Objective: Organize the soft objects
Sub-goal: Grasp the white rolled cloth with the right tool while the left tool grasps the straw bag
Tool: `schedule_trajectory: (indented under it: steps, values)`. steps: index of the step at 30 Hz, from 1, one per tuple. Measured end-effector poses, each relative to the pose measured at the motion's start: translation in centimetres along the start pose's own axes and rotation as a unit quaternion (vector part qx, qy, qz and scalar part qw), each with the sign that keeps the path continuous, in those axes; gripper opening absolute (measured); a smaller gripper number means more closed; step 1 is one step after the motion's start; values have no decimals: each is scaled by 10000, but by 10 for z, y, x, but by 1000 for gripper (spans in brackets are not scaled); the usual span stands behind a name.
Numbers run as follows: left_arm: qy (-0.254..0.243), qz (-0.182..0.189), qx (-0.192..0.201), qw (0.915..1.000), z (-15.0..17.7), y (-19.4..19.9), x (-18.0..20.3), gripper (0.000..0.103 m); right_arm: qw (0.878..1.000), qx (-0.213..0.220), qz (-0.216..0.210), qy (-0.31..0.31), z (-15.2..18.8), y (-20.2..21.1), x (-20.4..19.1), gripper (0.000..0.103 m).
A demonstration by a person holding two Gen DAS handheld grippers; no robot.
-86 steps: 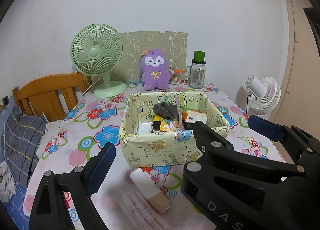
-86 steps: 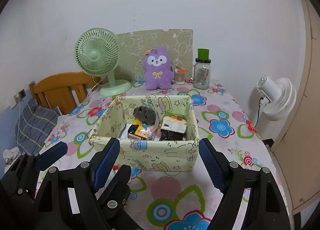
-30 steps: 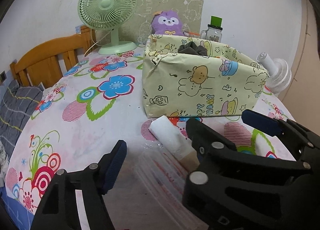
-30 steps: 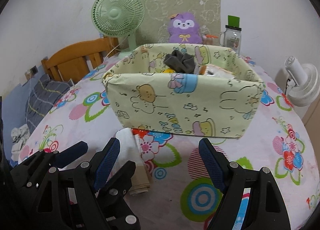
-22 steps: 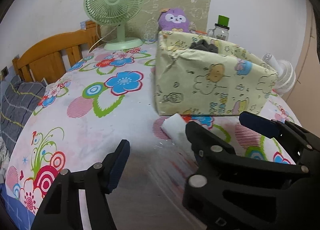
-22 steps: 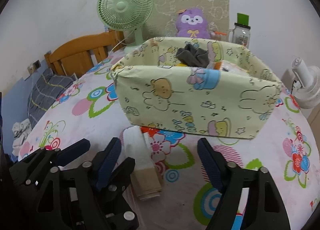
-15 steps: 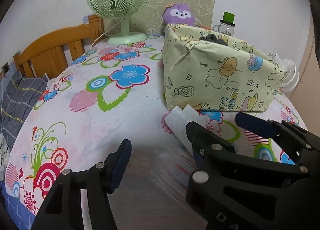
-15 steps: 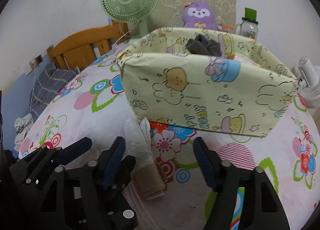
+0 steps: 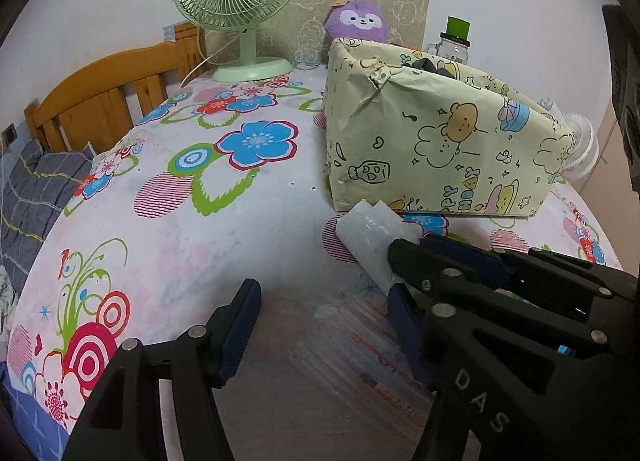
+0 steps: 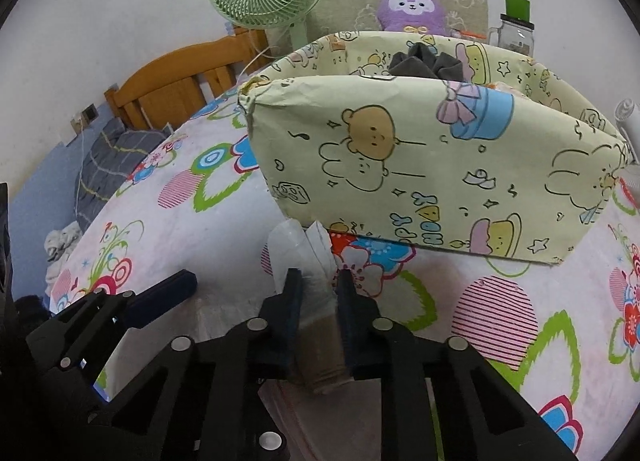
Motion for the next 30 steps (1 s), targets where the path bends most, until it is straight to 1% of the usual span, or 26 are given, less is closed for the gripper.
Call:
schedule_trajectory:
  steps: [1, 4, 8, 13, 20, 22, 24, 25, 30]
  values:
    - [-4, -11, -1, 10000, 0, -1, 1, 68, 10000, 11, 5, 3, 1, 1, 1, 14]
    - [-13, -27, -15, 10000, 0, -1, 3, 70, 10000, 57, 59, 15, 2, 5, 3, 12]
    - [-81, -20, 15, 10000, -1, 2, 9, 76, 9999, 116, 107, -34, 3, 10, 9, 11]
    - [-200, 62, 94, 9997, -1, 11, 21, 81, 9995, 197, 202, -115, 4, 19, 18, 10]
    - [-252, 60, 165, 9995, 0, 20, 34, 86, 9987, 317, 343, -217, 8, 33, 28, 9]
    - [-224, -18, 161, 9996, 2, 21, 35, 87, 9985, 323, 386, -235, 11, 35, 30, 9]
    - [-127, -288, 131, 9994, 4, 21, 34, 87, 9984, 309, 407, -259, 14, 37, 33, 9]
    - [-91, -360, 118, 9992, 6, 21, 32, 87, 9983, 305, 413, -270, 15, 38, 33, 9]
    - [16, -426, 1, 9991, 13, 21, 32, 87, 9984, 276, 394, -302, 20, 40, 34, 9]
Point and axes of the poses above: each gripper's, at about its wrist camera, not at the fingertips, and y roughly against the way its jaws point, x to its right, z to its underside, the point moved 4 cm from there along -y, roughly the way its jaws point, and after that the axes turned 3 degrees about x, right-handed, at the moved point
